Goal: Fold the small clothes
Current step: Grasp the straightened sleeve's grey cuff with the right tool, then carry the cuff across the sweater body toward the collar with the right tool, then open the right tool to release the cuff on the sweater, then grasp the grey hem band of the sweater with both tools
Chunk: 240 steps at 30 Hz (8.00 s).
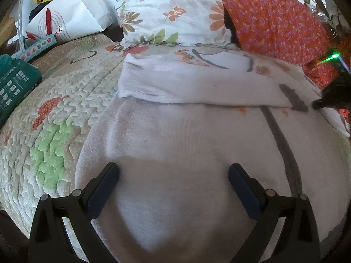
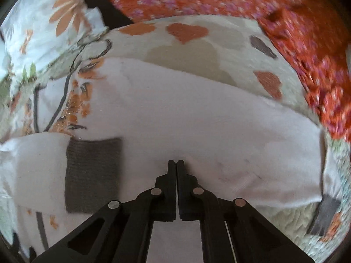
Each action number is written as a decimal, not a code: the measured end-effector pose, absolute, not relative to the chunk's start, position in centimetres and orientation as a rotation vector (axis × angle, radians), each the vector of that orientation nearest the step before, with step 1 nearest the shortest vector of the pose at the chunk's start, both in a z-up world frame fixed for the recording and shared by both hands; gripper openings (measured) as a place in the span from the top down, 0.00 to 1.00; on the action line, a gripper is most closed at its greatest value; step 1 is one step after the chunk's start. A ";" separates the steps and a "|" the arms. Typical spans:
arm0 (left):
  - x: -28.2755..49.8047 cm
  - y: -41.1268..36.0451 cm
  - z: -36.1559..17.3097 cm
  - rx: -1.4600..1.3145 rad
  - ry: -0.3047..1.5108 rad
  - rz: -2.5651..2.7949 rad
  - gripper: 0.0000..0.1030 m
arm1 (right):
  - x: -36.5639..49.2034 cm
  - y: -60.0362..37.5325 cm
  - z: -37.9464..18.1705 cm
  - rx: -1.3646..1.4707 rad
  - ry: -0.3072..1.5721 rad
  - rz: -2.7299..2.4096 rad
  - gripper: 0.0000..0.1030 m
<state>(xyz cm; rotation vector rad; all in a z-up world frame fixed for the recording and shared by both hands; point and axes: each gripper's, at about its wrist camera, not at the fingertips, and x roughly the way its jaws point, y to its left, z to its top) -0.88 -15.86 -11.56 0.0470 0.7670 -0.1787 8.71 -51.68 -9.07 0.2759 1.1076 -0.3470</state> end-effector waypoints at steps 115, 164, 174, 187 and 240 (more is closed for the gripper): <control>0.3 -11.7 -10.4 -0.221 0.786 -0.217 0.00 | 17.9 -14.2 -7.1 -0.240 1.213 0.412 0.95; -1.8 -3.8 -9.7 -0.417 0.960 -0.108 0.11 | -13.9 -50.4 -10.3 0.718 0.930 -0.124 0.46; -3.5 -4.8 -12.0 -0.520 1.030 -0.315 0.17 | -15.4 -51.3 -10.5 0.778 0.880 -0.110 0.46; -7.1 -4.1 -11.2 -0.675 1.023 -0.519 0.89 | -14.9 -48.6 -10.1 0.577 0.900 -0.171 0.38; -9.5 -5.0 -14.8 -0.667 1.236 -0.363 0.42 | -19.2 -47.1 -13.2 1.027 0.992 0.104 0.36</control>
